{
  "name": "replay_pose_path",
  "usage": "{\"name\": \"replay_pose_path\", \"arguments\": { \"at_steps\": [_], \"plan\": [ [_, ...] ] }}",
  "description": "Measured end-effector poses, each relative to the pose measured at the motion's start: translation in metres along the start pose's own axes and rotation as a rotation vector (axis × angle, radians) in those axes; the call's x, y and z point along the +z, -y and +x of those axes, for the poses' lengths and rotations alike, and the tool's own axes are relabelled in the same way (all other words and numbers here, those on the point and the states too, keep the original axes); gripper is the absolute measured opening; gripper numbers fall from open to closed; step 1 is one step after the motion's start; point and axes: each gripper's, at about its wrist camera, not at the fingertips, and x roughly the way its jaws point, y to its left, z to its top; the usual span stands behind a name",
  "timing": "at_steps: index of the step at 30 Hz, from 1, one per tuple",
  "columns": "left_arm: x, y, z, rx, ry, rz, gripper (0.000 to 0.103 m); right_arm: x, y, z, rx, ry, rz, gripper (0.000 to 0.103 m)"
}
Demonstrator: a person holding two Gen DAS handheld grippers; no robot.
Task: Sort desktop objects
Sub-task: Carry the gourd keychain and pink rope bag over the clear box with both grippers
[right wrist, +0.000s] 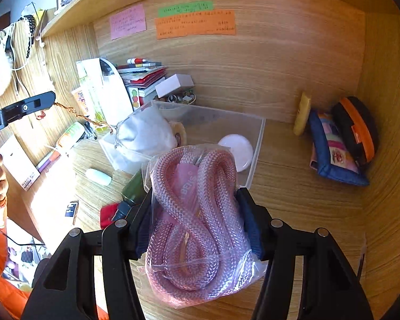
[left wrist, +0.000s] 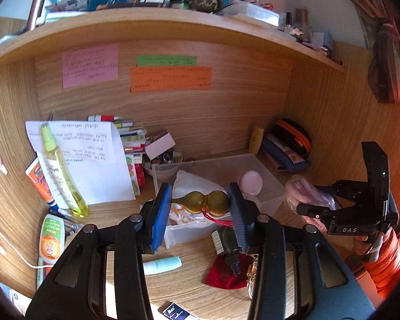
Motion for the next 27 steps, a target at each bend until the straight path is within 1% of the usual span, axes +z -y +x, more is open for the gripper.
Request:
{"name": "replay_pose_path", "arguments": {
  "at_steps": [3,8,15,19,23,27],
  "plan": [
    [0.007,0.009,0.006,0.011,0.012,0.033,0.042,0.006,0.0,0.005,0.003,0.001,0.009,0.055],
    [0.004,0.011,0.029,-0.013,-0.031,0.032,0.042,0.017,0.003,0.018,0.008,-0.016,0.03,0.055],
    [-0.006,0.006,0.076,-0.048,-0.129,-0.003,0.042,0.029,0.008,0.039,0.011,-0.028,0.045,0.055],
    [-0.012,0.012,0.102,-0.079,-0.181,0.007,0.042,0.032,0.013,0.053,0.006,-0.047,0.058,0.055],
    [-0.02,0.018,0.129,-0.128,-0.244,0.008,0.042,0.036,0.019,0.064,-0.008,-0.059,0.062,0.055],
    [-0.028,0.023,0.153,-0.147,-0.295,0.014,0.042,0.041,0.023,0.074,-0.013,-0.066,0.065,0.055]
  ]
}}
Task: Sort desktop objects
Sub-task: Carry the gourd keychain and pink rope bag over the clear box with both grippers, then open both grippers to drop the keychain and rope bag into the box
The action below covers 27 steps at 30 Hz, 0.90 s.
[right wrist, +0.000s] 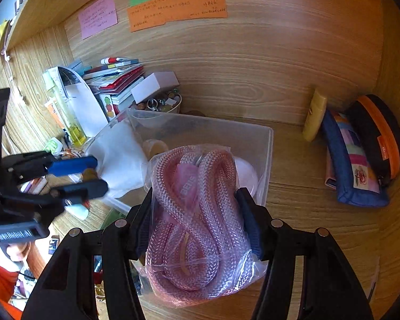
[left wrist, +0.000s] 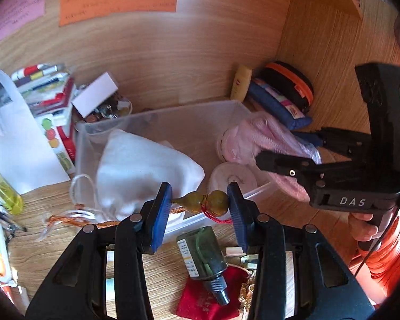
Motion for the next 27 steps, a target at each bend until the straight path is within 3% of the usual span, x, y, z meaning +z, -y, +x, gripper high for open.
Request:
{"name": "replay_pose_path", "arguments": {
  "at_steps": [6,10,13,17,27],
  "plan": [
    [0.002,-0.01,0.021,0.007,-0.046,-0.016,0.042,0.008,-0.002,0.014,-0.014,-0.006,-0.014,0.055],
    [0.002,-0.029,0.036,0.054,-0.076,-0.058,0.042,0.014,-0.007,0.02,-0.026,-0.01,-0.043,0.055],
    [0.004,-0.04,0.038,0.038,-0.069,-0.088,0.043,0.018,-0.011,0.027,-0.039,-0.014,-0.064,0.055],
    [0.002,-0.037,0.04,0.064,-0.05,-0.052,0.043,0.024,-0.014,0.04,-0.034,-0.032,-0.075,0.055],
    [0.001,-0.038,0.035,0.041,-0.042,-0.025,0.043,0.027,-0.025,0.071,-0.043,-0.088,-0.109,0.055]
  ]
}}
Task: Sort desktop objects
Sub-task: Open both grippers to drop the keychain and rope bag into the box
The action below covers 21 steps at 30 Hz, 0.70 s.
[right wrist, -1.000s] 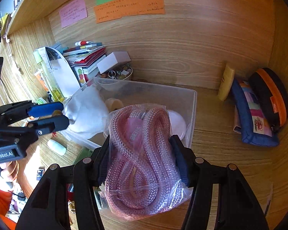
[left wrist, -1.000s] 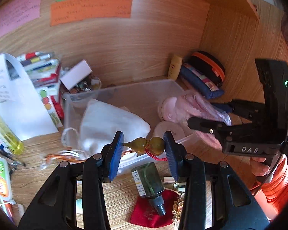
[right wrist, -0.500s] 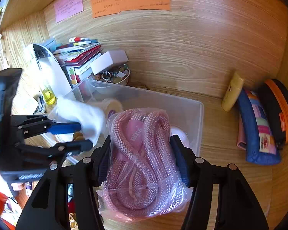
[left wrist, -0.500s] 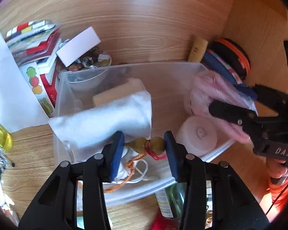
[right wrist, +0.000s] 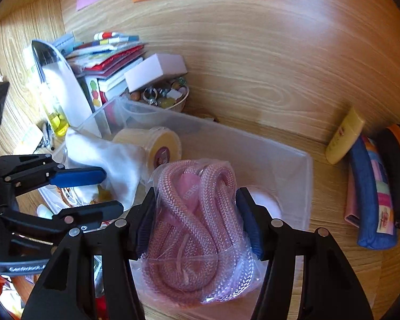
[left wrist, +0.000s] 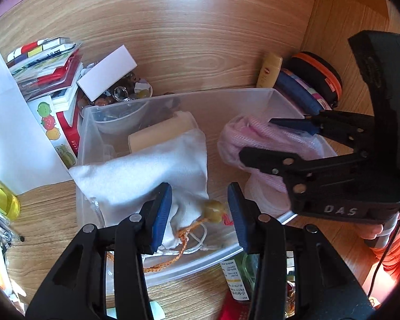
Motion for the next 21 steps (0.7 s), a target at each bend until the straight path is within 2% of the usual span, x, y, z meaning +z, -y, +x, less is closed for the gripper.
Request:
{"name": "replay_pose_path", "arguments": {
  "at_steps": [8,12,21],
  "plan": [
    [0.0,0.0,-0.005,-0.002,0.005,0.0,0.045,-0.005,-0.008,0.006,-0.038,-0.038,-0.029,0.057],
    [-0.002,0.004,-0.013,0.007,0.029,0.001,0.057,-0.009,-0.011,-0.003,-0.056,-0.028,-0.046,0.059],
    [-0.009,0.023,-0.033,0.026,0.069,0.024,0.067,-0.024,-0.015,-0.039,-0.108,0.037,-0.059,0.067]
  ]
}}
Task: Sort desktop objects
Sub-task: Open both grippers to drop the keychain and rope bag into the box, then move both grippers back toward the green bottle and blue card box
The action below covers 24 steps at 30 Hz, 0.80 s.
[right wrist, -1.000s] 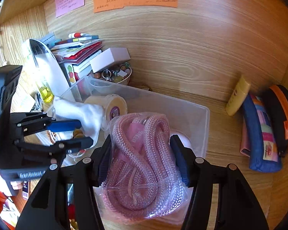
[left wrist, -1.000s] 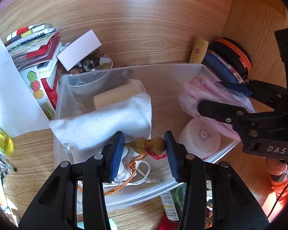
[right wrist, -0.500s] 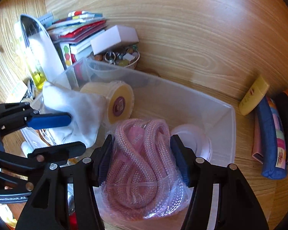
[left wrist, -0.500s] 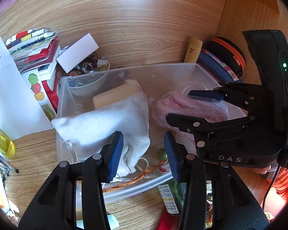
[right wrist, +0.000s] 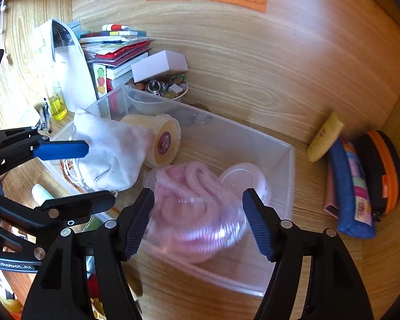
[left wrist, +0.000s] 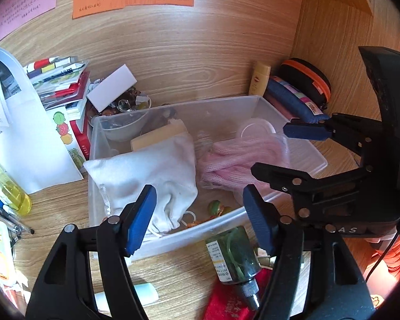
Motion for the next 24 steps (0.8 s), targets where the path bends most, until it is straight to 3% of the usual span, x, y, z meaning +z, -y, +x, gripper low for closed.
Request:
{"name": "replay_pose_path", "arguments": {
  "at_steps": [3,5,10,12,20,24],
  "plan": [
    [-0.002,0.001,-0.008,0.009,0.011,0.0,0.069,-0.005,-0.001,-0.011,-0.003,0.017,-0.005,0.073],
    [-0.005,0.002,-0.013,0.014,0.019,-0.002,0.076,-0.008,-0.002,-0.018,-0.007,0.03,-0.009,0.076],
    [-0.011,0.004,-0.03,0.043,0.036,0.006,0.078,-0.016,-0.003,-0.034,-0.003,0.051,-0.008,0.078],
    [-0.015,0.003,-0.038,0.059,0.047,0.008,0.084,-0.019,-0.003,-0.039,0.004,0.055,-0.002,0.08],
    [-0.033,-0.004,-0.072,0.154,0.099,0.0,0.096,-0.033,-0.005,-0.063,0.012,0.087,0.022,0.081],
    [-0.046,-0.014,-0.082,0.193,0.092,-0.026,0.096,-0.042,-0.008,-0.069,0.022,0.094,0.031,0.081]
  ]
}}
